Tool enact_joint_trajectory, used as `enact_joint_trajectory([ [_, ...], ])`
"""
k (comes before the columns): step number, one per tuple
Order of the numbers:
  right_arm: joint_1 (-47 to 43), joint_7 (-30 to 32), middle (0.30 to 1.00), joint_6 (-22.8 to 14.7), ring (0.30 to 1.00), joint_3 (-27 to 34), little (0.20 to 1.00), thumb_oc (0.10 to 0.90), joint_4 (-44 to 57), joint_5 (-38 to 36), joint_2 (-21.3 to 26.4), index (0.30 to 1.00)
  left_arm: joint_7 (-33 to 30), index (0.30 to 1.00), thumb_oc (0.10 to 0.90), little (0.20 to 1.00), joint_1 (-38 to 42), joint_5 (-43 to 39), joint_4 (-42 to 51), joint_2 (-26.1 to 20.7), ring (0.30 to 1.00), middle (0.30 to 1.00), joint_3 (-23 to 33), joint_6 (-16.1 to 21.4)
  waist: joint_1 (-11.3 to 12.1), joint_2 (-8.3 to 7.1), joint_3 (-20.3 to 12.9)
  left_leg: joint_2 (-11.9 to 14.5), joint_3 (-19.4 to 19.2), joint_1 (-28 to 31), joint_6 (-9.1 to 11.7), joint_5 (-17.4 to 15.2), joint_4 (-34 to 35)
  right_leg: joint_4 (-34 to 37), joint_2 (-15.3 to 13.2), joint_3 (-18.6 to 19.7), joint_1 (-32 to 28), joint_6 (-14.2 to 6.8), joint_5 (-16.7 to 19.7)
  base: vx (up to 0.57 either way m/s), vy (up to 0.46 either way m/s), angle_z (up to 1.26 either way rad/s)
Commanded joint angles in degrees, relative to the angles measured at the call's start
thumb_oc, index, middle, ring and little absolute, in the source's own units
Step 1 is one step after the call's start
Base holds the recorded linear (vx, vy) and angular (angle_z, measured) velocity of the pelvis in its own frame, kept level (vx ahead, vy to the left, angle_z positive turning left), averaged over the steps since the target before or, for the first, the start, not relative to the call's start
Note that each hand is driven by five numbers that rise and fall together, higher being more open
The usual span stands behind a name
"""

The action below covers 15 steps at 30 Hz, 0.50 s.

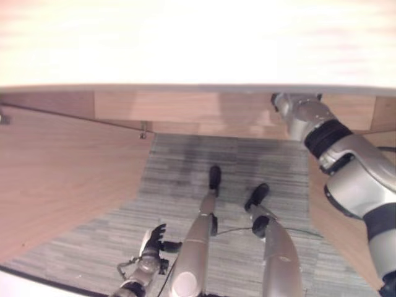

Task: Put the empty folder in the office cabinet

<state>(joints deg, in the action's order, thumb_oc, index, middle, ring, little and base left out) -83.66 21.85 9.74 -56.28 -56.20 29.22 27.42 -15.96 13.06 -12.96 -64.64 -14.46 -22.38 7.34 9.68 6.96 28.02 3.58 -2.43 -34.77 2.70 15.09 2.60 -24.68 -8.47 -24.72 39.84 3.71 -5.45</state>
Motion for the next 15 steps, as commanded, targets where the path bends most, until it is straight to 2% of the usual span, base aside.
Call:
enact_joint_trajectory([
  [1,-15.0,11.0,0.9,2.1,0.9,2.5,0.9,0.8,2.2,4.0,1.5,0.9,-2.5,0.9,0.8,0.9,0.1,0.7,-2.8,-2.8,0.9,0.9,-2.1,-0.7,4.4,-3.26,1.7,-2.6,0.2,4.6,-0.5,-5.7,2.2,9.5,-1.7,2.6,-4.3,-8.2,4.4,0.0,0.0,0.0],
  [5,-13.0,10.8,0.9,1.9,0.9,4.4,0.9,0.8,5.1,4.5,-0.4,0.9,-2.5,0.9,0.8,0.9,0.0,0.4,-2.4,-2.5,0.9,0.9,-1.7,-0.7,4.2,-3.41,1.7,-2.9,-0.1,5.2,-0.6,-6.1,2.2,9.8,-1.7,2.8,-5.0,-8.2,4.5,0.0,0.007,0.04],
  [10,-10.5,9.3,0.9,0.9,0.9,4.0,0.9,0.8,6.1,6.2,-2.1,0.9,-2.2,0.9,0.8,0.9,0.0,1.1,-2.4,-2.7,0.9,0.9,-1.1,-1.0,3.8,-3.32,1.5,-3.0,-0.7,6.3,-0.7,-6.6,2.1,9.6,-1.8,3.4,-5.8,-8.2,4.4,0.0,0.001,0.01],
  [14,-8.3,8.6,0.9,0.1,0.9,4.4,0.9,0.8,6.7,5.9,-3.0,0.9,-2.0,0.9,0.8,0.9,-0.5,1.3,-2.6,-2.7,0.9,0.9,-0.6,-0.9,3.4,-3.36,1.0,-3.0,-1.2,7.5,-0.8,-7.0,2.0,9.8,-1.9,3.7,-7.0,-8.1,4.4,-0.01,0.001,0.02],
  [15,-6.9,9.5,0.9,0.1,0.9,6.2,0.9,0.8,7.2,4.1,-3.4,0.9,-2.0,0.9,0.8,0.9,-0.7,1.3,-2.8,-2.5,0.9,0.9,-0.6,-0.9,3.1,-3.4,0.7,-3.1,-1.4,8.0,-0.8,-7.1,1.9,9.9,-1.9,3.9,-7.6,-8.2,4.4,0.0,0.0,0.0],
])
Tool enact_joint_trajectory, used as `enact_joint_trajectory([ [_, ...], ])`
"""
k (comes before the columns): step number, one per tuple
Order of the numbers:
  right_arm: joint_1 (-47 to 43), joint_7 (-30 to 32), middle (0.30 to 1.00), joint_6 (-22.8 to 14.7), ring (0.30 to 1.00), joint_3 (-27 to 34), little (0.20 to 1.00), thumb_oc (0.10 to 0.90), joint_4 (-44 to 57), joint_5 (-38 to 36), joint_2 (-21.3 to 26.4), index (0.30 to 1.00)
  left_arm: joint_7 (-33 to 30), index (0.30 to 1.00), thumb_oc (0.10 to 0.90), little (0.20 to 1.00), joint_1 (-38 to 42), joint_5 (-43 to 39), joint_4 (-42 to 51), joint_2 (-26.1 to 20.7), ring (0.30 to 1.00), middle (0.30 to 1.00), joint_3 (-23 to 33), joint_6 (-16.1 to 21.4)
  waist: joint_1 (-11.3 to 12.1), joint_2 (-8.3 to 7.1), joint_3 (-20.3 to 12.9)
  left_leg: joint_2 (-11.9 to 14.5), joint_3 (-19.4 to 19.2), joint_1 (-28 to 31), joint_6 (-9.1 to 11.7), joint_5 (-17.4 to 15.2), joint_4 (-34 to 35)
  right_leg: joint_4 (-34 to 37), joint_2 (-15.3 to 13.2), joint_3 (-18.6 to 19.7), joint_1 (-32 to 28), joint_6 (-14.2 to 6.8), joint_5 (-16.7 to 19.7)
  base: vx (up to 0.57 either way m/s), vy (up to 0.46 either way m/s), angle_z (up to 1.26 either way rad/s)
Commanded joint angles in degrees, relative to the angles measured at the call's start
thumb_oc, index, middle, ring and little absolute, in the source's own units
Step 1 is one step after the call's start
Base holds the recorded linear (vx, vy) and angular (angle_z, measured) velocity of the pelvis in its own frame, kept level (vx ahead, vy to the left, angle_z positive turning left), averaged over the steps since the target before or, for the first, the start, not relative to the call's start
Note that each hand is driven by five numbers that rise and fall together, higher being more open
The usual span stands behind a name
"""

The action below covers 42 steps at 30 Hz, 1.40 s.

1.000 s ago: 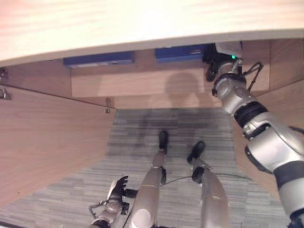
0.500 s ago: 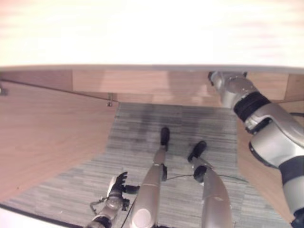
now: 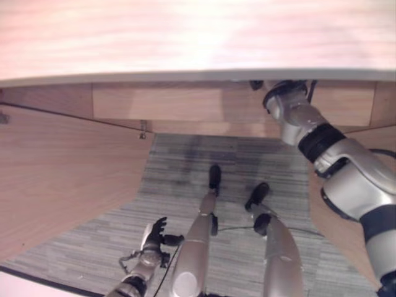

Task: Put the empty folder in the office cabinet

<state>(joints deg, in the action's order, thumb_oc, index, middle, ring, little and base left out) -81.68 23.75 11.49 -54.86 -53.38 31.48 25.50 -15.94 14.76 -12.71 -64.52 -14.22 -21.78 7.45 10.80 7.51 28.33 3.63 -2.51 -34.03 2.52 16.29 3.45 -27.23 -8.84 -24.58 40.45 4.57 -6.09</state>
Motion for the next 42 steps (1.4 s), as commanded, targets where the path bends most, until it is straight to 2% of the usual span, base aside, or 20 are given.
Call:
enact_joint_trajectory([
  [1,-5.8,9.2,0.9,-1.7,0.9,7.9,0.9,0.8,5.4,-0.6,-2.4,0.9,-2.8,0.9,0.8,0.9,-3.0,1.5,-3.1,-2.3,0.9,0.9,-0.9,-1.2,1.6,-3.87,-0.1,-3.0,-1.6,8.3,-0.5,-8.7,1.0,12.6,-1.5,3.9,-9.3,-9.0,4.9,0.0,0.0,0.0],
  [4,-1.5,10.5,0.9,-1.6,0.9,11.7,0.9,0.8,8.6,-1.3,-2.3,0.9,-3.4,0.9,0.8,0.9,-3.4,2.2,-3.2,-2.6,0.9,0.9,0.1,-1.3,0.8,-3.88,-1.1,-3.0,-2.2,10.7,-0.6,-9.5,0.9,13.0,-1.5,4.6,-11.7,-9.0,4.8,0.0,-0.009,0.04],
  [12,4.9,9.6,0.9,-3.0,0.9,14.4,0.9,0.8,12.1,-0.8,-0.3,0.9,-2.5,0.9,0.8,0.9,-6.6,4.0,-3.3,-2.3,0.9,0.9,1.4,-0.9,-0.5,-2.61,-3.7,-2.7,-3.3,16.3,-0.8,-11.1,0.4,13.9,-1.9,5.7,-16.8,-9.4,4.4,0.01,0.003,-0.12],
  [16,8.5,7.7,0.9,-4.2,0.9,14.1,0.9,0.8,13.6,1.4,2.8,0.9,-1.0,0.9,0.8,0.9,-10.0,5.4,-3.9,-1.0,0.9,0.9,1.8,-0.8,-1.0,0.23,-6.8,-3.6,-3.4,20.0,-0.9,-11.8,0.6,12.9,-3.1,6.1,-19.9,-9.8,3.2,0.0,0.027,-0.03],
  [17,9.4,7.2,0.9,-4.4,0.9,13.8,0.9,0.8,14.0,2.2,3.5,0.9,-0.6,0.9,0.8,0.9,-10.8,6.3,-3.9,-0.7,0.9,0.9,1.4,-1.0,-1.0,1.27,-7.6,-3.8,-3.6,20.1,-1.4,-11.1,0.6,12.8,-3.5,5.5,-19.9,-9.2,4.0,-0.07,0.037,0.09],
  [19,11.0,5.8,0.9,-5.5,0.9,11.9,0.9,0.8,14.9,4.6,4.6,0.9,-0.2,0.9,0.8,0.9,-11.5,7.7,-4.2,-0.5,0.9,0.9,1.3,-0.9,-1.1,2.34,-8.9,-4.0,-3.3,21.2,-1.3,-11.0,0.9,12.7,-3.9,5.3,-21.1,-9.4,3.7,-0.04,0.018,0.11],
  [22,12.8,3.1,0.9,-7.5,0.9,8.9,0.9,0.8,14.8,7.1,5.9,0.9,0.7,0.9,0.8,0.9,-13.0,9.5,-4.3,-0.1,0.9,0.9,1.2,-1.0,-1.0,3.46,-10.8,-4.1,-3.1,22.9,-1.1,-11.2,1.2,13.3,-4.0,4.7,-23.3,-9.7,3.4,-0.02,-0.023,0.07],
  [24,16.2,1.7,0.9,-8.7,0.9,8.1,0.9,0.8,13.5,6.6,4.8,0.9,1.1,0.9,0.8,0.9,-13.9,9.9,-4.7,0.4,0.9,0.9,1.4,-1.0,-0.9,3.48,-12.4,-3.7,-3.0,24.2,-0.7,-11.1,1.3,14.9,-3.4,3.9,-25.8,-9.8,3.5,-0.02,-0.071,0.07],
  [28,23.6,-0.7,0.9,-10.4,0.9,6.8,0.9,0.8,16.3,8.9,5.4,0.9,1.8,0.9,0.8,0.9,-15.3,11.3,-5.4,1.2,0.9,0.9,2.9,-1.4,-1.4,2.31,-14.4,-2.6,-3.1,26.9,0.6,-11.5,0.7,18.5,-1.9,2.8,-30.9,-9.7,3.0,-0.01,-0.126,0.08],
  [29,24.9,-1.0,0.9,-11.6,0.9,5.8,0.9,0.8,17.9,9.4,8.2,0.9,3.6,0.9,0.8,0.9,-18.2,12.2,-3.6,-1.2,0.9,0.9,2.9,0.2,-0.8,1.91,-14.8,-2.4,-3.1,27.2,0.9,-11.8,0.1,19.9,-1.6,2.2,-32.4,-9.8,3.0,-0.02,-0.096,0.04],
  [30,25.0,-1.0,0.9,-11.6,0.9,5.9,0.9,0.8,18.0,9.4,8.3,0.9,3.6,0.9,0.8,0.9,-18.3,12.2,-3.5,-1.3,0.9,0.9,2.8,0.2,-0.8,1.92,-14.9,-2.3,-3.0,27.2,0.9,-11.8,0.0,20.1,-1.5,2.1,-32.6,-9.8,3.0,-0.03,-0.103,0.02],
  [31,26.5,-1.0,0.9,-12.7,0.9,7.2,0.9,0.8,19.7,9.2,10.5,0.9,4.1,0.9,0.8,0.9,-20.5,12.9,-2.2,-2.7,0.9,0.9,4.3,0.7,-0.5,1.66,-15.0,-2.1,-3.0,27.3,1.2,-12.2,-1.1,21.2,-1.2,1.6,-33.6,-9.8,3.0,-0.08,-0.109,0.1],
  [32,30.0,-0.7,0.9,-13.3,0.9,8.7,0.9,0.8,17.9,8.0,11.0,0.9,4.5,0.9,0.8,0.9,-21.6,14.4,-1.9,-4.1,0.9,0.9,5.2,0.7,-0.6,0.56,-14.8,-1.5,-4.1,26.9,1.8,-13.8,-5.8,23.2,-1.1,1.0,-35.6,-9.6,3.3,-0.13,-0.123,0.14],
  [33,30.8,-1.1,0.9,-12.8,0.9,9.2,0.9,0.8,15.8,7.3,9.8,0.9,4.9,0.9,0.8,0.9,-20.6,13.9,-2.5,-3.4,0.9,0.9,5.0,-0.2,-0.8,-0.1,-14.7,-1.4,-4.9,27.1,1.7,-15.5,-8.4,23.6,-1.2,1.0,-35.9,-9.4,3.4,-0.11,-0.079,0.11],
  [34,30.8,-1.1,0.9,-12.8,0.9,9.2,0.9,0.8,15.7,7.3,9.8,0.9,4.9,0.9,0.8,0.9,-20.6,13.9,-2.6,-3.4,0.9,0.9,5.1,-0.2,-0.7,-0.09,-14.6,-1.3,-4.9,27.0,1.8,-15.7,-8.7,23.6,-1.2,1.1,-36.0,-9.4,3.4,-0.08,-0.011,0.06],
  [35,32.0,-0.9,0.9,-12.4,0.9,9.2,0.9,0.8,14.4,7.1,8.6,0.9,4.8,0.9,0.8,0.9,-19.9,14.3,-2.9,-3.1,0.9,0.9,5.1,-0.5,-1.0,-0.75,-14.7,-1.5,-4.8,27.6,1.7,-16.5,-11.3,24.1,-1.0,1.8,-36.1,-9.1,3.6,-0.06,0.028,-0.03],
  [36,34.8,-1.8,0.9,-12.0,0.9,9.4,0.9,0.8,13.1,7.1,6.9,0.9,4.6,0.9,0.8,0.9,-19.6,14.7,-3.7,-2.1,0.9,0.9,5.9,-1.0,-1.5,-2.19,-15.4,-2.5,-2.9,27.9,1.8,-17.6,-18.0,25.1,-0.3,3.1,-36.6,-8.9,4.4,-0.08,0.054,-0.06],
  [38,39.7,-3.4,0.9,-11.3,0.9,10.7,0.9,0.8,11.1,7.2,5.6,0.9,4.6,0.9,0.8,0.9,-20.4,14.9,-4.9,-0.7,0.9,0.9,7.7,-1.7,-2.6,-4.01,-17.3,-2.7,-1.1,30.1,1.8,-17.9,-23.3,26.0,0.9,4.4,-37.1,-9.2,5.3,-0.01,0.102,-0.4],
  [41,44.8,-4.2,0.9,-10.8,0.9,13.2,0.9,0.8,8.7,6.7,4.8,0.9,4.4,0.9,0.8,0.9,-20.7,15.1,-6.0,0.4,0.9,0.9,9.0,-2.0,-4.3,-4.35,-20.0,-2.4,-2.7,36.0,0.5,-22.7,-15.6,26.9,1.8,5.0,-37.0,-10.2,6.3,0.03,0.106,-0.31],
  [42,44.8,-4.2,0.9,-10.8,0.9,13.2,0.9,0.8,8.7,6.7,4.8,0.9,4.4,0.9,0.8,0.9,-20.7,15.1,-6.0,0.4,0.9,0.9,9.0,-2.0,-4.3,-4.36,-20.0,-2.4,-2.7,36.0,0.5,-22.7,-15.6,26.9,1.8,5.0,-37.0,-10.2,6.3,-0.07,0.157,-0.23],
])
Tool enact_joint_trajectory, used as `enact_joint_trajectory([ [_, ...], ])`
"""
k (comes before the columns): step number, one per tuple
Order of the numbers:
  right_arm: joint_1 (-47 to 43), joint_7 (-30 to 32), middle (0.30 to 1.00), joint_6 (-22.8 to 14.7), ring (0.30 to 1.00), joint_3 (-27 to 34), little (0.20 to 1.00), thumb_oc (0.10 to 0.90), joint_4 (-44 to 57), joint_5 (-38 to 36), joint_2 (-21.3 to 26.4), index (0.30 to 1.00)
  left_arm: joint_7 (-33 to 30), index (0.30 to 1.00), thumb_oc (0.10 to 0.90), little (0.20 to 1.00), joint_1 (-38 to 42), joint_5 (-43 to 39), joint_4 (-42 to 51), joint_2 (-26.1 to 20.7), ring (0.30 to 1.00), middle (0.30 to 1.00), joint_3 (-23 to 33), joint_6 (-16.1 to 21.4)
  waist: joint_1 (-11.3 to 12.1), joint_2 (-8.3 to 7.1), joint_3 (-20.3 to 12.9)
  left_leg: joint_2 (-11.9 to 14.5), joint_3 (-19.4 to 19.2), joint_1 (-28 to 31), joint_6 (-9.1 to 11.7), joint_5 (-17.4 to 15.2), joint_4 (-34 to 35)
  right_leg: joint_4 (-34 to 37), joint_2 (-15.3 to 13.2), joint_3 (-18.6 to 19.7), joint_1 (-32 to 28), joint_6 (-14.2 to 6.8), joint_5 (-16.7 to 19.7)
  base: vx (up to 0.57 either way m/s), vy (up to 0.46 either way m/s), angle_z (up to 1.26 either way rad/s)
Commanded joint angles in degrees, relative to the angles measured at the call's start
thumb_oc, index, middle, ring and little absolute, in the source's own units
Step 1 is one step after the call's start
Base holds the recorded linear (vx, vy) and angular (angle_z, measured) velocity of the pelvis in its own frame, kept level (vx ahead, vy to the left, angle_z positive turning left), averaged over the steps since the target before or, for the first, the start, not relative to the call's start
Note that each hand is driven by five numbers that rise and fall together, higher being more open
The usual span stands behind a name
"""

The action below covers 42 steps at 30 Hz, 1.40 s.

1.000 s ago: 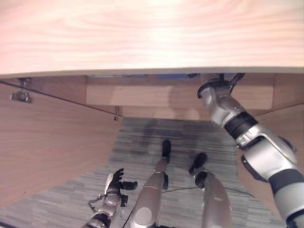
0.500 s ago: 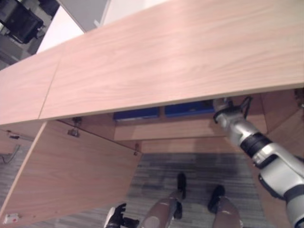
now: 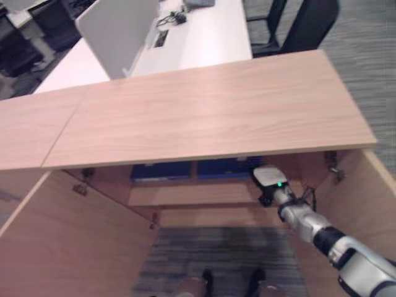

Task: Put the empty folder in the office cabinet

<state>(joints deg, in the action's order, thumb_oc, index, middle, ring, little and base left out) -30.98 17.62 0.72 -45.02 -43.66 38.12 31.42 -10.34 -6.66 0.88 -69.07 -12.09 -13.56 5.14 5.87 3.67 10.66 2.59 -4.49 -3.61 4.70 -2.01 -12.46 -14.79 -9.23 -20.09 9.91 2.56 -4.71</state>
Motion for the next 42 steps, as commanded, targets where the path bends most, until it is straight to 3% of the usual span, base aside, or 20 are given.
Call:
enact_joint_trajectory([
  [1,-0.8,2.6,0.9,1.0,0.9,6.9,0.9,0.8,-4.6,-1.5,-2.0,0.9,-1.1,0.9,0.8,0.9,1.7,2.5,-1.5,-1.4,0.9,0.9,0.5,0.0,-0.7,-0.57,-3.6,-1.4,-2.1,7.2,-2.5,-6.2,5.5,14.4,1.4,-0.7,-6.3,-9.0,6.3,-0.08,0.168,-0.2],
  [3,3.6,3.0,0.9,1.6,0.9,10.8,0.9,0.8,-8.0,-5.2,-5.7,0.9,-2.0,0.9,0.8,0.9,6.2,1.7,-1.6,-0.1,0.9,0.9,-1.0,-0.6,-2.7,-0.72,-4.9,-3.5,-1.6,9.3,-3.6,-5.8,11.7,14.5,0.0,-0.9,-5.5,-10.2,9.1,-0.11,0.303,0.3],
  [5,5.4,3.6,0.9,1.7,0.9,11.4,0.9,0.8,-8.3,-6.5,-6.6,0.9,-2.3,0.9,0.8,0.9,8.2,0.9,-1.6,0.5,0.9,0.9,-0.7,-0.7,-3.4,-0.65,-5.1,-4.0,-1.8,9.8,-4.0,-5.6,13.2,14.5,-0.3,-0.6,-5.2,-10.4,9.7,-0.05,0.161,0.14],
  [9,12.3,2.0,0.9,3.0,0.9,16.2,0.9,0.8,-12.5,-10.1,-9.4,0.9,-1.7,0.9,0.8,0.9,7.7,1.0,0.8,2.2,0.9,0.9,-1.7,-0.7,-4.5,-0.06,-5.7,-6.1,-2.0,10.9,-5.6,-5.1,16.5,14.6,-2.0,0.3,-4.2,-11.6,11.8,-0.1,0.241,-0.22],
  [13,18.9,2.7,0.9,3.4,0.9,23.0,0.9,0.8,-19.2,-16.7,-13.1,0.9,-1.4,0.9,0.8,0.9,6.3,2.4,-4.6,3.6,0.9,0.9,-0.2,-1.6,-6.0,0.64,-5.8,-7.6,-2.7,11.3,-6.6,-6.0,17.5,15.2,-2.6,1.9,-3.2,-13.2,13.1,-0.09,0.22,-0.33],
  [14,19.8,2.9,0.9,3.3,0.9,24.1,0.9,0.8,-21.2,-18.1,-14.3,0.9,-1.3,0.9,0.8,0.9,6.2,3.0,-6.8,3.8,0.9,0.9,0.5,-1.9,-6.4,0.03,-5.5,-8.2,-3.6,10.7,-7.0,-5.2,17.5,15.4,-3.1,2.2,-2.3,-12.8,14.2,-0.12,0.137,-0.48],
  [16,27.5,1.4,0.9,2.4,0.9,26.5,0.9,0.8,-24.4,-23.1,-19.6,0.9,-2.0,0.9,0.8,0.9,7.0,6.4,-14.1,0.8,0.9,0.9,6.6,-4.4,-7.5,-3.17,-5.3,-8.5,-5.3,11.2,-7.5,-6.5,17.5,16.4,-2.2,4.2,-1.2,-14.0,14.9,-0.12,0.068,-0.46],
  [18,29.5,1.3,0.9,1.7,0.9,28.6,0.9,0.8,-24.4,-27.1,-21.2,0.9,-2.1,0.9,0.8,0.9,7.5,7.0,-15.3,-0.5,0.9,0.9,8.1,-5.2,-7.9,-4.52,-5.2,-8.5,-6.5,11.1,-7.7,-6.5,17.5,17.1,-1.8,4.5,-0.5,-14.2,15.7,-0.09,-0.007,-0.96],
  [20,33.0,0.9,0.9,0.4,0.9,33.2,0.9,0.8,-22.0,-35.9,-22.5,0.9,-1.3,0.9,0.8,0.9,8.2,7.6,-15.7,-2.6,0.9,0.9,9.4,-6.1,-9.3,-6.2,-4.3,-8.2,-9.7,11.0,-8.0,-6.5,17.5,16.5,-1.6,3.8,2.0,-15.4,17.4,-0.15,0.016,-0.97],
  [22,34.6,1.2,0.9,-0.3,0.9,35.3,0.9,0.8,-19.9,-39.8,-22.2,0.9,-1.4,0.9,0.8,0.9,8.6,8.2,-14.6,-2.9,0.9,0.9,8.4,-6.5,-10.0,-5.16,-3.3,-6.6,-12.6,10.6,-8.0,-5.9,17.5,12.1,-3.7,-0.3,2.3,-14.7,13.9,-0.15,0.024,-1.18],
  [23,34.6,1.2,0.9,-0.3,0.9,35.3,0.9,0.8,-19.9,-39.8,-22.2,0.9,-1.4,0.9,0.8,0.9,8.6,8.2,-14.6,-2.9,0.9,0.9,8.4,-6.5,-10.0,-5.16,-3.3,-6.6,-12.6,10.6,-8.0,-5.9,17.5,12.1,-3.7,-0.3,2.3,-14.7,13.9,-0.11,-0.001,-1.54],
  [25,36.4,1.2,0.9,-1.4,0.9,37.9,0.9,0.8,-19.9,-42.4,-22.3,0.9,-1.7,0.9,0.8,0.9,9.9,8.5,-14.2,-3.2,0.9,0.9,7.5,-6.3,-11.3,-4.7,-3.7,-5.1,-14.1,10.5,-8.0,-6.2,17.5,7.7,-5.4,2.5,0.6,-13.7,11.2,-0.04,-0.023,-1.14],
  [28,38.5,1.5,0.9,-2.2,0.9,41.2,0.9,0.8,-20.0,-46.6,-22.8,0.9,-2.3,0.9,0.8,0.9,11.4,7.2,-12.2,-3.5,0.9,0.9,5.8,-5.4,-12.4,-4.82,-5.4,-4.2,-15.4,10.1,-8.3,-6.5,17.5,3.7,-6.8,9.0,-1.2,-13.8,11.0,0.03,-0.074,-0.31],
  [32,39.7,2.1,0.9,-2.5,0.9,42.3,0.9,0.8,-19.5,-49.2,-23.2,0.9,-1.5,0.9,0.8,0.9,11.4,7.8,-12.5,-4.2,0.9,0.9,5.1,-5.3,-13.3,-6.42,-7.5,-4.1,-17.3,10.2,-7.7,-6.4,17.5,12.3,-3.5,10.3,-5.3,-14.4,9.9,0.06,-0.138,-0.31],
  [35,40.8,1.5,0.9,-2.2,0.9,41.9,0.9,0.8,-17.6,-49.9,-23.5,0.9,-1.3,0.9,0.8,0.9,12.2,7.8,-11.3,-2.7,0.9,0.9,4.5,-5.8,-13.6,-6.21,-8.6,-3.5,-18.7,10.5,-7.3,-6.6,17.5,15.1,-1.7,11.9,-5.7,-14.4,10.1,0.06,-0.095,-0.53],
  [36,41.0,1.1,0.9,-1.7,0.9,44.0,0.9,0.8,-13.9,-50.7,-21.0,0.9,-0.5,0.9,0.8,0.9,9.5,7.3,-4.9,-2.6,0.9,0.9,3.9,-5.4,-13.5,-5.51,-8.6,-3.0,-18.7,10.5,-7.2,-6.3,17.5,16.0,-0.6,12.3,-6.3,-14.1,10.1,0.06,-0.141,-0.81],
  [38,40.7,1.4,0.9,-1.8,0.9,45.9,0.9,0.8,-7.6,-51.2,-18.6,0.9,0.4,0.9,0.8,0.9,6.5,5.3,-1.6,-1.6,0.9,0.9,3.3,-4.2,-13.6,-5.08,-8.4,-2.3,-18.3,10.3,-6.8,-5.7,17.5,16.6,0.3,12.3,-6.4,-13.8,9.8,0.02,-0.13,-0.71],
  [40,40.9,2.0,0.9,-1.3,0.9,46.2,0.9,0.8,-3.2,-50.4,-17.5,0.9,0.6,0.9,0.8,0.9,5.9,5.6,-2.2,-1.4,0.9,0.9,3.2,-4.0,-13.7,-5.0,-8.4,-1.9,-18.2,10.2,-6.5,-5.4,17.5,17.0,0.7,12.1,-6.7,-13.5,9.6,0.01,-0.112,-0.05],
  [42,42.6,1.8,0.9,-1.8,0.9,46.9,0.9,0.8,7.7,-48.4,-15.1,0.9,1.1,0.9,0.8,0.9,5.9,7.2,-4.9,0.8,0.9,0.9,2.2,-4.5,-14.0,-5.07,-8.4,-1.2,-17.8,10.2,-5.7,-5.1,17.5,17.5,1.6,11.8,-7.5,-12.9,8.6,0.01,-0.125,0.1],
])
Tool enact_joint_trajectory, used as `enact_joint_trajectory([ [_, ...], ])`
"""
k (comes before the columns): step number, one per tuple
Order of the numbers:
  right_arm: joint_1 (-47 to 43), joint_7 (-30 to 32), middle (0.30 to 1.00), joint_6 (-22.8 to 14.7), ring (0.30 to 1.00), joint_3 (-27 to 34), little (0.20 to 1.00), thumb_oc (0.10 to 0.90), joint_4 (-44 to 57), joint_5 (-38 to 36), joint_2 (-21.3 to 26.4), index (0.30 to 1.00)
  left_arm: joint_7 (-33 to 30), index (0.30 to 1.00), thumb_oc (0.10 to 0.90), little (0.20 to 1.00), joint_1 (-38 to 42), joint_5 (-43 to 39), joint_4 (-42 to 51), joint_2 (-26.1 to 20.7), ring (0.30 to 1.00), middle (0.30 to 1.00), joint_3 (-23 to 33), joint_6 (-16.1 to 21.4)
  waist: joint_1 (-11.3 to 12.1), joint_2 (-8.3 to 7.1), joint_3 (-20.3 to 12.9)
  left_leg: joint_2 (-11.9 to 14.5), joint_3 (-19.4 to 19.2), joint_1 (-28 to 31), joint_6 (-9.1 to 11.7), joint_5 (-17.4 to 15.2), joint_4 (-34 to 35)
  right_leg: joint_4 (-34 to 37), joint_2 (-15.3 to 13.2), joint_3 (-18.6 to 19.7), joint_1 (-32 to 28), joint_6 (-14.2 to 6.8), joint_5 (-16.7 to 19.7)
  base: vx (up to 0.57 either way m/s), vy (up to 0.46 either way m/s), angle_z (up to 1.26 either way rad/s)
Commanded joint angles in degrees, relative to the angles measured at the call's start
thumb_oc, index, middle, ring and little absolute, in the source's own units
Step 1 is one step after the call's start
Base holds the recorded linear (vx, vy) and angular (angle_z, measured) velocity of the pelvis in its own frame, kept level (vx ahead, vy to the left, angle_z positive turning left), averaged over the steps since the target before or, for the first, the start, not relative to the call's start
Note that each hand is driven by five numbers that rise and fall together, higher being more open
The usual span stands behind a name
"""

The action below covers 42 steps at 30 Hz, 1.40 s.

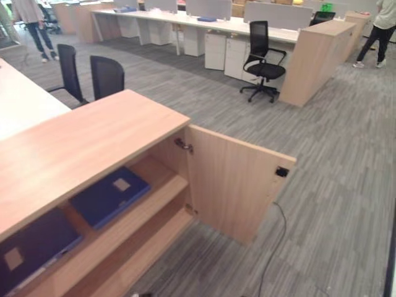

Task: Put the empty folder in the office cabinet

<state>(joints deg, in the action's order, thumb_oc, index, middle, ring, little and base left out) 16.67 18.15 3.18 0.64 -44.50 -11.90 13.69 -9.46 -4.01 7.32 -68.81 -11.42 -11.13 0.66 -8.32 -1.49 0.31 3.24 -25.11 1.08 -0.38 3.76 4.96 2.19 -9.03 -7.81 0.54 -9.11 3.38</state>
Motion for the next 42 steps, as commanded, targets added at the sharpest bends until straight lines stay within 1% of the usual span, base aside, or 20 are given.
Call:
enact_joint_trajectory([
  [1,-5.0,1.3,0.9,-4.2,0.9,1.3,0.9,0.8,8.5,1.6,2.6,0.9,0.2,0.9,0.8,0.9,3.2,0.8,-5.1,0.1,0.9,0.9,-0.2,0.0,0.2,0.1,2.0,-1.9,2.9,5.5,-0.7,-10.8,0.0,0.5,1.4,-0.5,1.9,-1.2,0.5,0.03,-0.125,0.14],
  [3,-7.9,1.4,0.9,-5.1,0.9,2.3,0.9,0.8,12.0,3.0,6.7,0.9,1.2,0.9,0.8,0.9,2.8,3.3,-5.9,0.5,0.9,0.9,-1.8,0.3,0.4,0.22,1.9,-1.2,3.3,5.7,-0.1,-10.6,0.0,0.9,2.1,-0.9,1.2,-0.6,-0.5,0.04,-0.142,0.1],
  [5,-9.2,1.4,0.9,-5.7,0.9,2.6,0.9,0.8,13.4,3.2,8.0,0.9,1.2,0.9,0.8,0.9,2.7,3.9,-6.1,0.3,0.9,0.9,-1.7,0.2,0.5,0.3,1.9,-0.9,3.4,5.9,0.1,-10.4,0.0,1.0,2.3,-1.0,1.0,-0.4,-0.8,0.03,-0.102,0.02],
  [6,-11.0,0.6,0.9,-6.3,0.9,2.9,0.9,0.8,17.1,3.7,10.9,0.9,1.1,0.9,0.8,0.9,3.0,4.3,-6.5,-0.3,0.9,0.9,-0.8,-0.1,1.0,0.36,1.9,-0.4,3.7,6.1,0.5,-10.1,0.0,1.2,2.8,-1.2,0.4,0.0,-1.5,0.03,-0.122,0.09],
  [8,-12.4,0.2,0.9,-7.0,0.9,2.8,0.9,0.8,19.7,4.4,13.2,0.9,1.3,0.9,0.8,0.9,3.1,3.7,-6.7,-0.7,0.9,0.9,0.0,-0.1,1.6,0.45,1.9,0.0,4.0,6.3,0.9,-9.7,0.0,1.3,3.1,-1.6,-0.2,0.4,-2.0,0.04,-0.13,0.12],
  [10,-14.4,-1.2,0.9,-7.3,0.9,1.9,0.9,0.8,22.4,4.7,15.1,0.9,1.3,0.9,0.8,0.9,2.9,3.5,-6.8,-0.8,0.9,0.9,0.4,-0.4,2.4,0.4,2.0,0.4,4.6,6.3,1.3,-9.3,0.0,1.6,3.4,-2.2,-0.9,0.9,-2.4,0.03,-0.14,0.22],
  [11,-15.6,-2.7,0.9,-7.0,0.9,0.7,0.9,0.8,26.3,6.0,17.3,0.9,1.7,0.9,0.8,0.9,2.2,3.6,-6.8,-0.8,0.9,0.9,0.6,-0.5,3.2,0.42,2.2,0.7,5.3,6.5,1.7,-8.9,-0.1,1.7,3.8,-2.7,-1.5,1.3,-3.0,0.03,-0.142,0.29],
  [15,-19.3,-5.1,0.9,-7.2,0.9,-2.0,0.9,0.8,29.1,5.9,20.6,0.9,2.4,0.9,0.8,0.9,0.7,3.2,-7.0,-1.0,0.9,0.9,1.1,-0.6,4.8,0.26,2.3,1.2,6.2,6.3,2.4,-8.2,-0.6,2.2,4.2,-3.9,-2.6,1.9,-3.7,0.02,-0.106,0.16],
  [18,-23.2,-8.1,0.9,-8.6,0.9,-6.5,0.9,0.8,31.8,3.9,21.5,0.9,3.3,0.9,0.8,0.9,4.4,2.5,-12.9,-4.3,0.9,0.9,3.5,-1.6,4.5,-0.34,2.0,1.7,6.2,6.7,3.1,-7.9,-0.7,2.7,4.8,-3.9,-3.4,2.4,-4.0,0.03,-0.102,0.1],
  [25,-30.9,-13.4,0.9,-8.5,0.9,-14.7,0.9,0.8,33.8,-2.3,25.0,0.9,2.5,0.9,0.8,0.9,5.6,-0.4,-8.7,-4.7,0.9,0.9,4.1,-1.1,5.7,-0.59,1.8,2.4,6.6,7.0,3.8,-7.3,-1.3,2.8,5.4,-4.9,-4.3,3.2,-4.7,0.02,-0.068,0.01],
  [26,-32.4,-14.6,0.9,-8.4,0.9,-16.1,0.9,0.8,34.1,-3.7,25.7,0.9,2.5,0.9,0.8,0.9,5.1,-0.8,-8.6,-4.6,0.9,0.9,4.0,-1.0,6.1,-0.7,1.8,2.6,6.8,6.8,4.0,-7.2,-1.5,2.8,5.5,-5.1,-4.4,3.3,-4.8,-0.01,-0.107,0.02],
  [27,-35.2,-16.8,0.9,-8.9,0.9,-18.5,0.9,0.8,34.8,-8.6,26.5,0.9,2.7,0.9,0.8,0.9,4.2,-1.5,-8.4,-4.4,0.9,0.9,3.4,-0.7,6.8,-0.95,1.9,2.9,7.2,6.6,4.2,-7.0,-2.1,2.8,5.7,-5.6,-4.6,3.5,-5.1,-0.02,-0.103,0.01],
  [29,-38.0,-18.1,0.9,-9.1,0.9,-20.5,0.9,0.8,34.3,-12.2,26.6,0.9,3.2,0.9,0.8,0.9,3.6,-2.1,-8.4,-4.2,0.9,0.9,3.0,-0.7,7.6,-1.16,2.1,3.2,7.5,6.2,4.4,-7.0,-2.8,2.8,6.0,-6.0,-4.7,3.7,-5.4,-0.01,-0.068,-0.01],
  [31,-39.3,-18.3,0.9,-9.2,0.9,-21.5,0.9,0.8,33.6,-13.4,26.4,0.9,3.4,0.9,0.8,0.9,3.3,-2.4,-8.3,-4.2,0.9,0.9,2.8,-0.7,7.9,-1.28,2.2,3.3,7.6,6.1,4.4,-7.0,-3.1,2.8,6.1,-6.2,-4.8,3.8,-5.6,-0.01,-0.057,-0.01],
  [34,-42.2,-18.3,0.9,-9.4,0.9,-23.3,0.9,0.8,32.4,-15.9,24.5,0.9,3.1,0.9,0.8,0.9,2.4,-3.4,-8.3,-3.7,0.9,0.9,2.7,-0.7,9.0,-1.54,2.6,3.7,8.3,5.4,4.6,-7.3,-4.7,2.8,6.4,-6.7,-5.2,4.2,-6.1,-0.01,-0.073,-0.02],
  [36,-41.9,-20.3,0.9,-9.4,0.9,-24.6,0.9,0.8,35.7,-20.7,22.0,0.9,3.1,0.9,0.8,0.9,2.4,-4.2,-8.1,-3.5,0.9,0.9,2.9,-0.9,9.6,-1.78,3.2,4.0,8.8,4.6,4.7,-7.6,-6.6,2.8,6.7,-6.8,-5.6,4.7,-6.6,-0.01,-0.055,0.05],
  [37,-41.9,-20.3,0.9,-9.4,0.9,-24.6,0.9,0.8,35.7,-20.8,22.0,0.9,3.1,0.9,0.8,0.9,2.4,-4.2,-8.1,-3.5,0.9,0.9,2.9,-0.9,9.6,-1.78,3.2,4.0,8.8,4.5,4.7,-7.6,-6.6,2.8,6.7,-6.8,-5.6,4.7,-6.6,-0.01,-0.051,0.07],
  [40,-37.7,-29.1,0.9,-6.5,0.9,-29.6,0.9,0.8,43.1,-35.7,16.6,0.9,3.7,0.9,0.8,0.9,2.3,-4.3,-8.0,-3.8,0.9,0.9,3.8,-1.0,10.3,-2.03,3.8,4.3,9.5,3.9,4.9,-7.8,-8.3,2.8,6.9,-7.5,-6.3,5.2,-7.1,0.0,-0.047,0.06],
  [41,-37.7,-29.1,0.9,-6.5,0.9,-29.6,0.9,0.8,43.1,-35.7,16.6,0.9,3.7,0.9,0.8,0.9,2.3,-4.3,-8.0,-3.8,0.9,0.9,3.8,-1.0,10.3,-2.04,3.8,4.3,9.5,3.9,4.9,-7.9,-8.3,2.8,6.9,-7.5,-6.3,5.2,-7.1,0.0,-0.033,-0.03],
  [42,-36.3,-31.9,0.9,-5.5,0.9,-31.7,0.9,0.8,44.9,-40.0,14.4,0.9,4.1,0.9,0.8,0.9,1.8,-3.7,-8.1,-3.9,0.9,0.9,3.9,-0.9,10.6,-2.14,3.9,4.4,9.6,3.9,4.9,-7.8,-8.4,2.8,7.0,-7.7,-6.4,5.3,-7.2,0.02,-0.054,-0.15],
])
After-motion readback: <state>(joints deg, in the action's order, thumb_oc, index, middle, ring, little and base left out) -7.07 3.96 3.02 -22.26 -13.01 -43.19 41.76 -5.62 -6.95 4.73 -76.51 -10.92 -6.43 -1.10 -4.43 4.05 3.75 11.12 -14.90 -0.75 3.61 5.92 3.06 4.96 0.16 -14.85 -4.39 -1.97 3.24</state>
